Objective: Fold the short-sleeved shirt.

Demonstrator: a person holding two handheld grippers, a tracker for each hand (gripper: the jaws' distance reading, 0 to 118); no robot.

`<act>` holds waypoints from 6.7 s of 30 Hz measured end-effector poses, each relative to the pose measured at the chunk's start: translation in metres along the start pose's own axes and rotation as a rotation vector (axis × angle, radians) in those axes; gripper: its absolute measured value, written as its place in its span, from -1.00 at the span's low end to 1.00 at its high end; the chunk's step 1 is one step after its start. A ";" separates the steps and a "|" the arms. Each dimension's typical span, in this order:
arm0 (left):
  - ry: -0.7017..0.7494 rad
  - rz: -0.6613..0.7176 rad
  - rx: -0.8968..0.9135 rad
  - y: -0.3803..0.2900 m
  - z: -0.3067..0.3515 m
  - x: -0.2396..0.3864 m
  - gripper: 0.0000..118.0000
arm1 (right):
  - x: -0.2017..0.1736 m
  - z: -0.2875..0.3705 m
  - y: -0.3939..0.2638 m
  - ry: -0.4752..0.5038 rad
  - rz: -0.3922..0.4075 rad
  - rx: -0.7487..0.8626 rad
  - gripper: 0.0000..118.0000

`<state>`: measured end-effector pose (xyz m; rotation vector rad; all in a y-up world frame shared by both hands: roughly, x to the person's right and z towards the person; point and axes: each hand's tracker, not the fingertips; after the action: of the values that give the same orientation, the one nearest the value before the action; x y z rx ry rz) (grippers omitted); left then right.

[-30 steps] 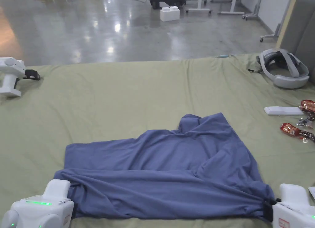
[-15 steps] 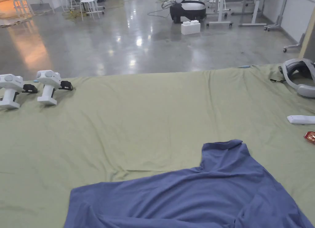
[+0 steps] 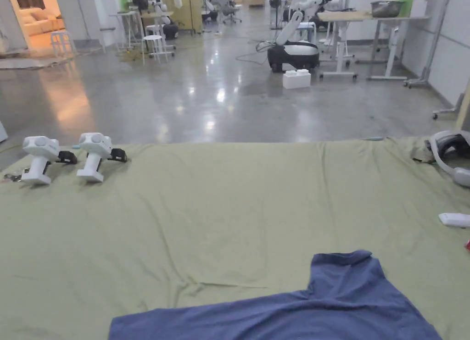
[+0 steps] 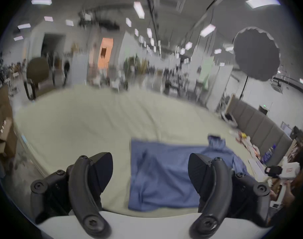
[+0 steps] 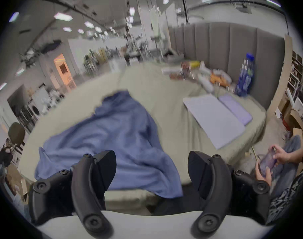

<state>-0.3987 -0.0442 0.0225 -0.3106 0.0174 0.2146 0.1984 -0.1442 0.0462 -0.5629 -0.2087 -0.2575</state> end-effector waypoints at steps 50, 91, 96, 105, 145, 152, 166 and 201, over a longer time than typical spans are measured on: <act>-0.018 0.102 -0.339 0.015 -0.204 -0.006 0.70 | -0.128 0.020 0.028 0.263 0.361 0.112 -0.96; 0.125 -0.337 -0.845 -0.050 -0.404 0.036 -0.86 | -0.055 -0.380 0.127 -0.050 0.241 -0.614 0.47; 0.107 -0.290 -0.839 -0.049 -0.402 0.027 -0.86 | -0.061 -0.367 0.118 -0.055 0.271 -0.578 0.14; -0.011 -0.081 -0.615 0.020 -0.333 0.010 -0.87 | -0.041 -0.293 0.130 0.107 0.139 -0.403 -0.91; -0.139 -0.255 0.165 0.056 0.027 0.077 0.92 | -0.030 0.063 0.069 0.104 0.085 0.275 0.61; -0.139 -0.358 0.292 0.073 0.072 0.134 0.48 | -0.091 0.081 0.076 0.130 0.289 0.365 -0.20; -0.189 -0.355 0.312 0.071 0.090 0.155 -0.99 | -0.150 0.089 0.055 0.271 0.353 0.456 -0.97; -0.040 0.577 -0.572 -0.100 -0.157 -0.116 0.74 | -0.115 0.062 0.013 0.354 0.345 0.182 -0.96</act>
<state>-0.4878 -0.2094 -0.0913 -0.8716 0.0050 0.8041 0.0859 -0.0785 0.0602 -0.3564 0.2068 0.0008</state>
